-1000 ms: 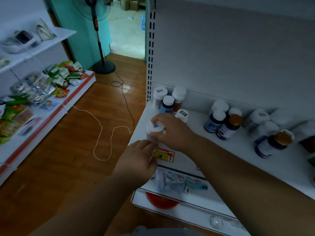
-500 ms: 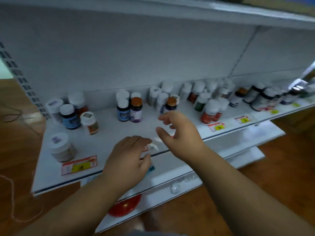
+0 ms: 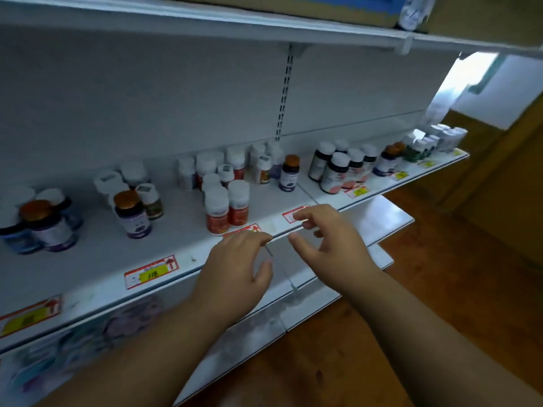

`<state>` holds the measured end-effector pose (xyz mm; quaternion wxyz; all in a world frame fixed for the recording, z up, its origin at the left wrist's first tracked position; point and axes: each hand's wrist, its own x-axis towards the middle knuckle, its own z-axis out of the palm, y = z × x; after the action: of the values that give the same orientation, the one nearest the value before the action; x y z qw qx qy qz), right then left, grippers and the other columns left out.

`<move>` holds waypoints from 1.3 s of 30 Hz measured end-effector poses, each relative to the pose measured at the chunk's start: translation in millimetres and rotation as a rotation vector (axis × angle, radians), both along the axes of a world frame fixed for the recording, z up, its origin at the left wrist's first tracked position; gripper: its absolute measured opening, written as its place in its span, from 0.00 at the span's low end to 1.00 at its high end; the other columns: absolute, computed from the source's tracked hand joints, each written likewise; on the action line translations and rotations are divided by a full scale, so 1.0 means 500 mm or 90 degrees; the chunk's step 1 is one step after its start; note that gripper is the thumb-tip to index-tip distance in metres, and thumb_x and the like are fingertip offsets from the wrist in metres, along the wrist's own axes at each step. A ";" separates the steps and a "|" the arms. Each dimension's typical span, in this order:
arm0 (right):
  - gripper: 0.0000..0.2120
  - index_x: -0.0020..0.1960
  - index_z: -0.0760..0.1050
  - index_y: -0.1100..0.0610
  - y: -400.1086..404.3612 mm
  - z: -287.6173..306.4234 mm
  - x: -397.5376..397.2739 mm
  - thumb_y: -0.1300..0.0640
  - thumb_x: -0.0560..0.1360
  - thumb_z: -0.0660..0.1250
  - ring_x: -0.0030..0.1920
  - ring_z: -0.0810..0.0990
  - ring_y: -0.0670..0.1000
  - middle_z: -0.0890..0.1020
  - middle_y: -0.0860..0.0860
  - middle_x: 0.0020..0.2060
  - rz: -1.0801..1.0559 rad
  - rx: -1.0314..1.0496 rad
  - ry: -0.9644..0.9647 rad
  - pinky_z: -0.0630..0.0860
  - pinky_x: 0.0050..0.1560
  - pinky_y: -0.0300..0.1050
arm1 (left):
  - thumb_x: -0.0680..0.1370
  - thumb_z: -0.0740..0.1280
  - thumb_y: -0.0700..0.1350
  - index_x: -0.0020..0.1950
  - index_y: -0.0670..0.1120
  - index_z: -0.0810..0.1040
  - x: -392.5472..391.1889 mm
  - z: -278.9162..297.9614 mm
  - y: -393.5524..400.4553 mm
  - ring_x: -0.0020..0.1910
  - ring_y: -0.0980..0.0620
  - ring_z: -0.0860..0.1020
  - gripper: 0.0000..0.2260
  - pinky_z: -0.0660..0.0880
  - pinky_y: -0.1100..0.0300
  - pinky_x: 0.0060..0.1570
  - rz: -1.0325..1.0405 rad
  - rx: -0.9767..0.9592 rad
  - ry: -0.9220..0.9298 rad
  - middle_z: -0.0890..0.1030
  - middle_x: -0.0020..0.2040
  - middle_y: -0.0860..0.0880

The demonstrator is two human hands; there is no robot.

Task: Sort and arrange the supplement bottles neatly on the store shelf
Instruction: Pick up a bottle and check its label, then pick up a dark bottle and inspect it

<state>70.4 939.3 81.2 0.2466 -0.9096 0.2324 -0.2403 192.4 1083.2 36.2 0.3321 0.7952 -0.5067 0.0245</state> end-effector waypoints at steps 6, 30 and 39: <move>0.14 0.59 0.76 0.49 -0.148 -0.025 0.045 0.50 0.74 0.69 0.51 0.75 0.40 0.76 0.43 0.53 -0.006 0.058 -0.018 0.75 0.52 0.41 | 0.75 0.66 0.50 0.64 0.54 0.74 0.026 -0.013 -0.139 0.56 0.58 0.73 0.17 0.67 0.65 0.54 0.023 0.026 0.030 0.76 0.58 0.57; 0.30 0.74 0.60 0.46 -0.542 -0.195 0.357 0.58 0.76 0.67 0.63 0.72 0.53 0.69 0.53 0.67 0.245 0.171 0.093 0.67 0.60 0.41 | 0.71 0.66 0.48 0.62 0.45 0.75 0.114 -0.062 -0.510 0.54 0.46 0.77 0.20 0.69 0.62 0.52 0.328 -0.046 0.134 0.77 0.56 0.46; 0.13 0.59 0.71 0.40 -0.537 -0.075 0.271 0.51 0.76 0.66 0.52 0.81 0.43 0.80 0.43 0.53 0.399 0.471 0.008 0.79 0.44 0.39 | 0.67 0.61 0.71 0.73 0.53 0.64 0.034 0.015 -0.464 0.59 0.62 0.72 0.38 0.70 0.64 0.54 0.393 -0.069 0.258 0.72 0.64 0.56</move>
<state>205.8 670.7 43.6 0.6126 -0.7886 0.0184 -0.0498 209.6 851.0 43.7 0.4442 0.8805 -0.1651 -0.0078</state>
